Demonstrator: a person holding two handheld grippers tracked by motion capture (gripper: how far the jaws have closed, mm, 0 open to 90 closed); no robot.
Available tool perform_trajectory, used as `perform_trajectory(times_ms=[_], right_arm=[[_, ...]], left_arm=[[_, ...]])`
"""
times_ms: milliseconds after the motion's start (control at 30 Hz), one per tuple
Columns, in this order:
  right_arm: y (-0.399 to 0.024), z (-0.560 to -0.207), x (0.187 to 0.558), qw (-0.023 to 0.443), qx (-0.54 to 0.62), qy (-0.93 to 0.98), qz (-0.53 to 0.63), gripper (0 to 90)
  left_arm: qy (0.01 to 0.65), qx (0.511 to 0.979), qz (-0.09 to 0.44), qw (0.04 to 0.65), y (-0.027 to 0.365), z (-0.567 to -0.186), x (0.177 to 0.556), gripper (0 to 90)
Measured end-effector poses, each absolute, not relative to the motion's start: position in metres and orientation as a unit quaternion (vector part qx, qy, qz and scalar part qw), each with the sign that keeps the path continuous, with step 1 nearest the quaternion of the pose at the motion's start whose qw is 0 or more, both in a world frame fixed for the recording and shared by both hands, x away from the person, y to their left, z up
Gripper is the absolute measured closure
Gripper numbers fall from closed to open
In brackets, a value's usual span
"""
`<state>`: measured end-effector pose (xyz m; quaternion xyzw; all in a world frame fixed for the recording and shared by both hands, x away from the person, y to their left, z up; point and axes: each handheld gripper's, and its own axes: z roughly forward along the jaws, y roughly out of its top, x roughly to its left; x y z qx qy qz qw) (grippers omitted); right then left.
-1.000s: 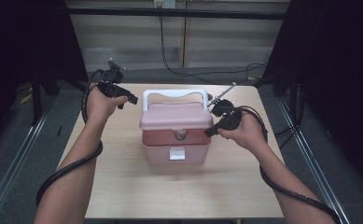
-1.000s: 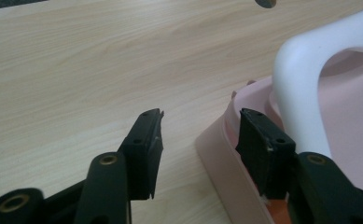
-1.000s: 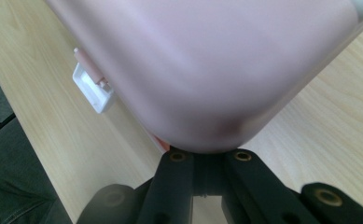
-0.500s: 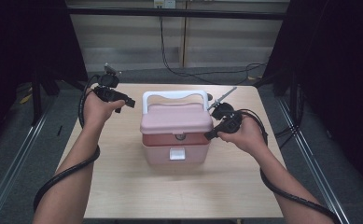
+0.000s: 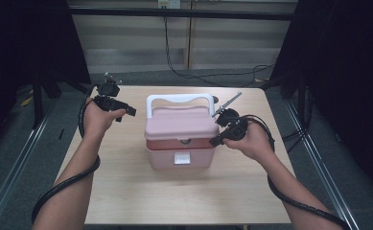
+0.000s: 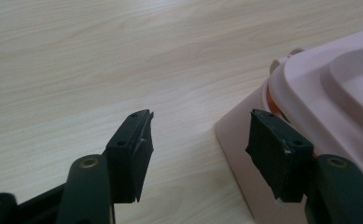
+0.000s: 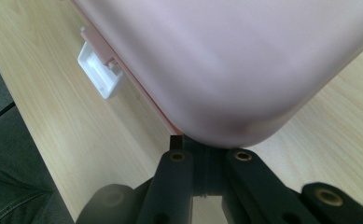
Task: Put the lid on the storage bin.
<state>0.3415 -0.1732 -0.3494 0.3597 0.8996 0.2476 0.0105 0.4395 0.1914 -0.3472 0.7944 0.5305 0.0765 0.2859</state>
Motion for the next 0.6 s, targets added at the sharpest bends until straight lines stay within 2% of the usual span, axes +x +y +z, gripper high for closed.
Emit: perform_trajectory(times_ms=[600], right_arm=[[-0.187, -0.357, 0.336, 0.013, 0.365, 0.898, 0.246, 90.0]], left_arm=[[0.537, 0.792, 0.067, 0.283, 0.194, -0.368, 0.437, 38.5]])
